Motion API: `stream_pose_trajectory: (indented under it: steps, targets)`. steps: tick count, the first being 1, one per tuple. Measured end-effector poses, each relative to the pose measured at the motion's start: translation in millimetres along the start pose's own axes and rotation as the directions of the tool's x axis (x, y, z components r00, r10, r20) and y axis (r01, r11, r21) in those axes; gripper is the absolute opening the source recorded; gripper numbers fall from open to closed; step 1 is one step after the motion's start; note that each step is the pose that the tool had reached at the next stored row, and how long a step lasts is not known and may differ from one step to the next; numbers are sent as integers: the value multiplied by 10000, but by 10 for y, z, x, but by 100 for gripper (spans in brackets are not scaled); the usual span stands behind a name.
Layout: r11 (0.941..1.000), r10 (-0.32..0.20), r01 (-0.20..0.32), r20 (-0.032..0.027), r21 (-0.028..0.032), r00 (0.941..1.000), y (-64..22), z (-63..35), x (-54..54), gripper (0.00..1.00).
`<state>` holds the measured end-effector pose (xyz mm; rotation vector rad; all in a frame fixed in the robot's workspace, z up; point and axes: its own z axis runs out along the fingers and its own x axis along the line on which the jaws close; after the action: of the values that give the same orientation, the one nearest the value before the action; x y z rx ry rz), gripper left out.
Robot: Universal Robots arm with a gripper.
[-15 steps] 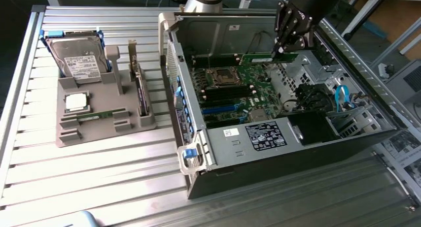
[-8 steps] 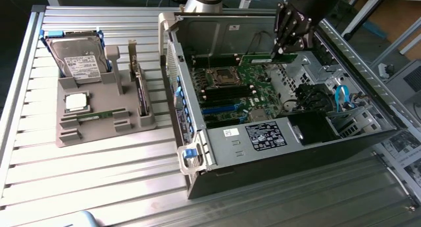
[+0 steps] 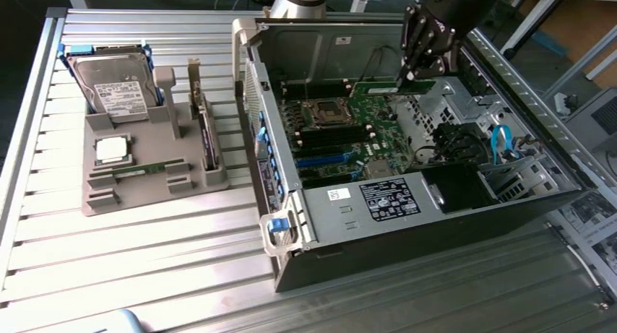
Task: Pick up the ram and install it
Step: 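Insert the ram into the slot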
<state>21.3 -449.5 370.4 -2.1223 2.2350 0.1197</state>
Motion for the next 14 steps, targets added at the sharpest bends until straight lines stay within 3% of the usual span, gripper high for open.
stream_pose_trajectory:
  steps: [14]
  targets:
    - [10000,0,0,1,0,10000,-1,64,6,12]
